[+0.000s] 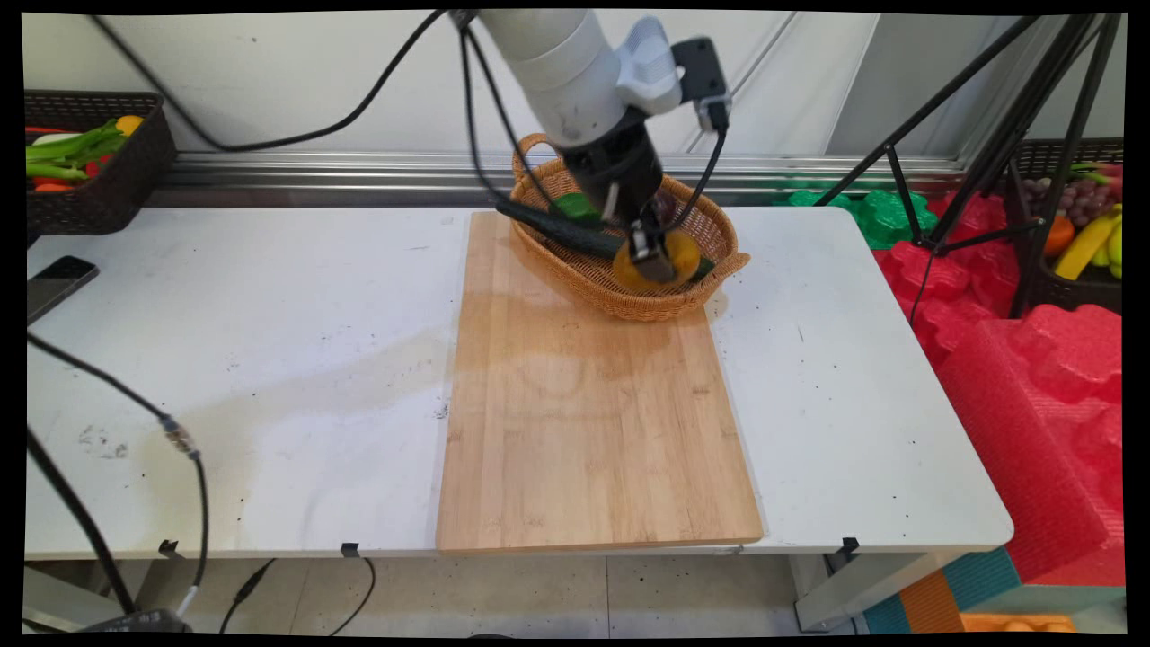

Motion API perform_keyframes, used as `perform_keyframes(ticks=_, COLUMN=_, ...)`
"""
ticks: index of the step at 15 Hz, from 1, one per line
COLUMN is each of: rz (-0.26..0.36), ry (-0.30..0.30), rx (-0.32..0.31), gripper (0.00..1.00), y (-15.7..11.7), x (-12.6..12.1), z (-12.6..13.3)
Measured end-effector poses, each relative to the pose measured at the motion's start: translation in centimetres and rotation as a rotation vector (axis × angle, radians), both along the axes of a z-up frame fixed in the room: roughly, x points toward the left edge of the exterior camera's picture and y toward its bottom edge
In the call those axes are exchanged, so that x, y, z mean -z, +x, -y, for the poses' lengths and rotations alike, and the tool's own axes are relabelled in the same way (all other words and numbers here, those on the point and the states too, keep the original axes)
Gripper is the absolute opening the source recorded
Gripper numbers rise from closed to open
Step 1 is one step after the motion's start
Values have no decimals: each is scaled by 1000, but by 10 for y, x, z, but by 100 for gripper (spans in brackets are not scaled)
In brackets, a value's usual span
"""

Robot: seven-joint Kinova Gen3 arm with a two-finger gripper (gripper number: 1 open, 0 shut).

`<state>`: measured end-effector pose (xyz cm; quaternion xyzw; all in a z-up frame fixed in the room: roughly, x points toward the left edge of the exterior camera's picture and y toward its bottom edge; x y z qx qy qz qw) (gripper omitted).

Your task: Place the picked object on the cutting board

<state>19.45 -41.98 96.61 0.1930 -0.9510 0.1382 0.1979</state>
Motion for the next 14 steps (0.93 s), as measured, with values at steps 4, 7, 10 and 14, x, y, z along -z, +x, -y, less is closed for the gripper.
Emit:
perform_keyframes(ticks=4, rz=11, ry=43, rx=27, gripper=0, y=-4, x=11, z=-45)
perform_keyframes(ticks=7, rz=24, ry=68, rx=50, gripper=0, y=-9, x=25, z=-67)
perform_keyframes(ticks=10, rz=35, ry=82, rx=84, gripper=0, y=-16, x=43, z=-82)
perform_keyframes(ticks=14, rz=46, ry=91, rx=128, gripper=0, y=-26, x=77, z=-88)
